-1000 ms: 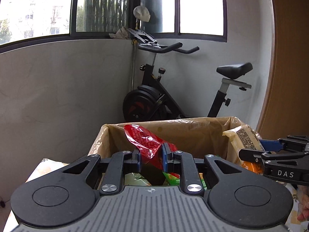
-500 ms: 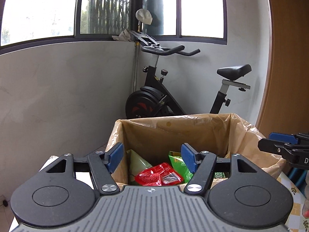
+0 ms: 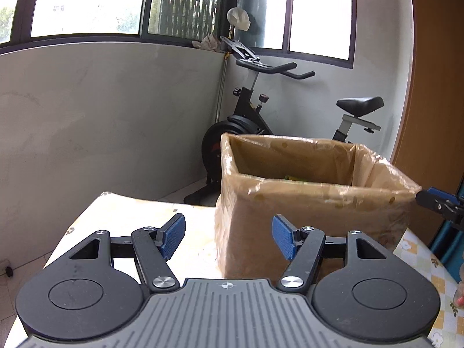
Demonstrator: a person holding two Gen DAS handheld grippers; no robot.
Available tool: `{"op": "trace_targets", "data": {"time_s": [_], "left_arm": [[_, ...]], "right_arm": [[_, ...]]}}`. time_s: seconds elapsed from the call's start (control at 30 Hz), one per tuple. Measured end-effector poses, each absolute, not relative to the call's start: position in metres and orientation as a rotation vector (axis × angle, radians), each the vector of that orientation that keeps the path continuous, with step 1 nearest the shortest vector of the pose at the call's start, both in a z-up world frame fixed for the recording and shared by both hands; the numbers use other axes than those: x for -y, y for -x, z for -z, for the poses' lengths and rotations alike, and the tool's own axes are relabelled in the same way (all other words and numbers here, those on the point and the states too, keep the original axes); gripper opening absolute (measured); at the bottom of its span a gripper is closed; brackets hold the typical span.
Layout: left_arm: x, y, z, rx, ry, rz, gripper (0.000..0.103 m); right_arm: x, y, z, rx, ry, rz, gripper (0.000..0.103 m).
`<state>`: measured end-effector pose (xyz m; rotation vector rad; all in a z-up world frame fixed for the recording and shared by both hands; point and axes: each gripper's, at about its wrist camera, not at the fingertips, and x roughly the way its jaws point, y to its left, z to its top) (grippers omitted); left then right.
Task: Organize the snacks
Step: 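Move both tools back toward the snacks on the table, then close the left tool on the bread pack while the right tool grips the small brown candy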
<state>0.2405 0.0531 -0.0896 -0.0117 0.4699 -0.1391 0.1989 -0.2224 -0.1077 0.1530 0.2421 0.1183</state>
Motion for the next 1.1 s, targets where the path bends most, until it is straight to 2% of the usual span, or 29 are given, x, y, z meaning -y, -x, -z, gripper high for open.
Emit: {"op": "trace_targets", "data": {"time_s": [0.17,0.5,0.57,0.67,1.1], "left_arm": [[-0.047,-0.236,0.129,-0.563,0.028,0.155,0.075],[-0.022,-0.241,0.209,-0.786,0.046,0.161,0.076],[-0.021,-0.242,0.218,-0.808,0.037,0.147,0.078],[-0.021,-0.246,0.225,-0.819,0.067,0.138,0.088],[0.002,-0.258,0.247,-0.826,0.019,0.125,0.086]], "right_arm": [[0.217,-0.189,0.138,-0.288,-0.185,-0.095,0.052],[0.199,-0.177,0.216,-0.476,-0.212,-0.095,0.052],[0.195,-0.176,0.228,-0.503,-0.209,-0.093,0.052],[0.19,-0.173,0.243,-0.531,-0.205,-0.097,0.052],[0.192,-0.177,0.249,-0.556,-0.22,-0.122,0.052]]}}
